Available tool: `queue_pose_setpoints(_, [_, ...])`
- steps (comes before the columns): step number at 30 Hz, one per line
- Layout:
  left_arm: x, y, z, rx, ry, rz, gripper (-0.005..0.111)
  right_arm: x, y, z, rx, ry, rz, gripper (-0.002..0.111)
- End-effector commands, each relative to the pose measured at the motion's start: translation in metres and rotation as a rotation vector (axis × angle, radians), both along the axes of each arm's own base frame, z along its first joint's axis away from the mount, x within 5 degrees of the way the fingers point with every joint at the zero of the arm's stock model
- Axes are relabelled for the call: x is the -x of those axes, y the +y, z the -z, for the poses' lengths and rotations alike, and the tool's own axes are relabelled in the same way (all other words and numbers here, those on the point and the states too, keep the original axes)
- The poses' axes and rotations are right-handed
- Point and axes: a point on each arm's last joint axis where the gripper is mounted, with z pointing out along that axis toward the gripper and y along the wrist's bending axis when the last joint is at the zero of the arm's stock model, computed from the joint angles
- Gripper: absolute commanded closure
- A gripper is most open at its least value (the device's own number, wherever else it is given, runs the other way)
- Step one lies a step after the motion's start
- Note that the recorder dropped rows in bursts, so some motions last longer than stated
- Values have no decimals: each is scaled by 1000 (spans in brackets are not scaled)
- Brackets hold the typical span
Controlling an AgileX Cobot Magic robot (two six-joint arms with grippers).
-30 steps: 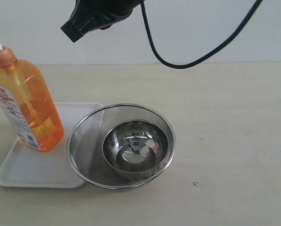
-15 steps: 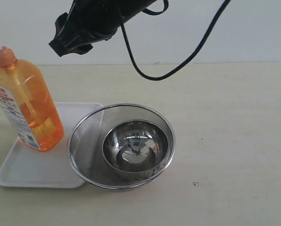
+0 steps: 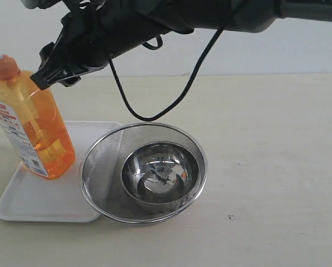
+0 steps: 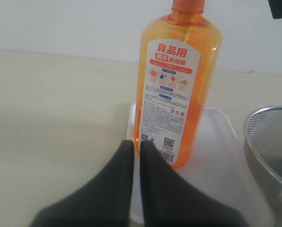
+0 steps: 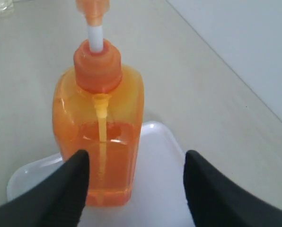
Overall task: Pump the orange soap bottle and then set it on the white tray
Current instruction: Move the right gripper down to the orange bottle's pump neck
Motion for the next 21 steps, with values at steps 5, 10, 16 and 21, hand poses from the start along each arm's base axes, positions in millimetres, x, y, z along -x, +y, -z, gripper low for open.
queue_pose_setpoints(5, [0, 0, 1, 17, 2, -3, 102, 12, 25, -21, -115, -43, 0, 41])
queue_pose_setpoints(10, [0, 0, 1, 17, 2, -3, 102, 15, 36, -19, -145, -69, 7, 41])
queue_pose_setpoints(16, [0, 0, 1, 17, 2, -3, 102, 17, 48, -10, -167, -81, 20, 41])
queue_pose_setpoints(21, [0, 0, 1, 17, 2, -3, 102, 14, 54, -4, -186, -81, 38, 41])
